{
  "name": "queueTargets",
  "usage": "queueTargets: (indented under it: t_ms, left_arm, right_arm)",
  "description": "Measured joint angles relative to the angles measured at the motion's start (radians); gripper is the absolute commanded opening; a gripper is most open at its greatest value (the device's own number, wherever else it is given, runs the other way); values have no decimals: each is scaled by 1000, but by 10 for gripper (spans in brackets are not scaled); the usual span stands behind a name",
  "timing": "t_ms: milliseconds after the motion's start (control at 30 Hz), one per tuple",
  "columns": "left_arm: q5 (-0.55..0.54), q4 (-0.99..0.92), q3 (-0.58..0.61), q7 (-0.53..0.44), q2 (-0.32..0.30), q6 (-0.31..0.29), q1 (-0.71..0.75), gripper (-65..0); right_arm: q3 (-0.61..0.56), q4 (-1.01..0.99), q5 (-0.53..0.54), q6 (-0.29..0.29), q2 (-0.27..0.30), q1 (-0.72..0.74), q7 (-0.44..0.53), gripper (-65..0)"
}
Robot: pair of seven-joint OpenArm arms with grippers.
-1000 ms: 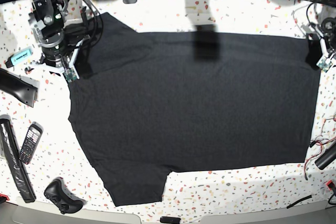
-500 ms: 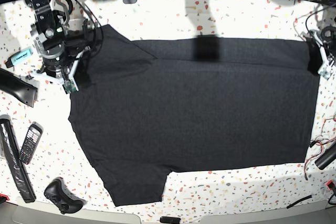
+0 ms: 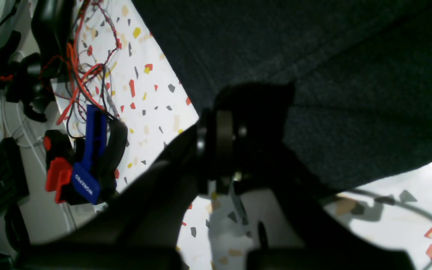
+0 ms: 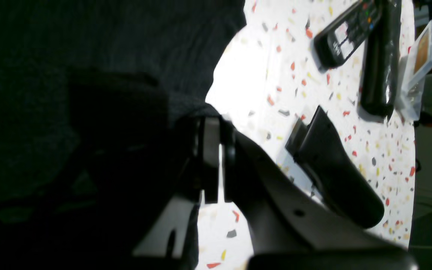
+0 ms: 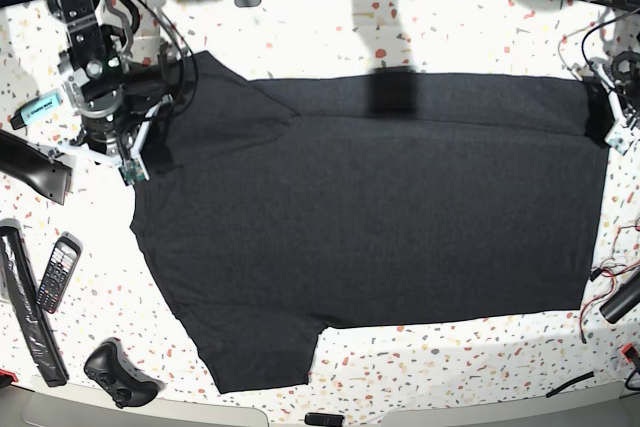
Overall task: Fold the T-shirt properly
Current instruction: 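Reposition both grippers along the shirt's collar-side edge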
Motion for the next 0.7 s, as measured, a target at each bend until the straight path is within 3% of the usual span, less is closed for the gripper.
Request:
queueTargets:
  t_ms: [133, 167, 267, 333, 500, 567, 700]
  left_arm:
    - [0, 0, 0, -19, 0, 0, 0, -650]
    - [0, 0, 0, -23, 0, 0, 0, -594]
    - [4, 0, 0, -21, 0, 3, 0, -450]
    - [4, 0, 0, -7, 0, 24, 0, -443]
    - [0, 0, 0, 116, -10, 135, 0, -443]
    - [-68, 0, -1, 142, -24, 196, 1, -443]
    - [-296, 2, -29, 151, -39, 200, 0, -444]
  right_arm:
    - [0, 0, 0, 0, 0, -2, -1, -650]
    - [0, 0, 0, 0, 0, -1, -1, -650]
    - [0, 0, -1, 0, 0, -1, -3, -503]
    - [0, 0, -2, 0, 0, 3, -8, -469]
    - [23, 0, -1, 0, 0, 6, -9, -470]
    - [52, 14, 63, 0, 0, 5, -23, -470]
    - [158, 104, 288, 0, 0, -3, -52, -470]
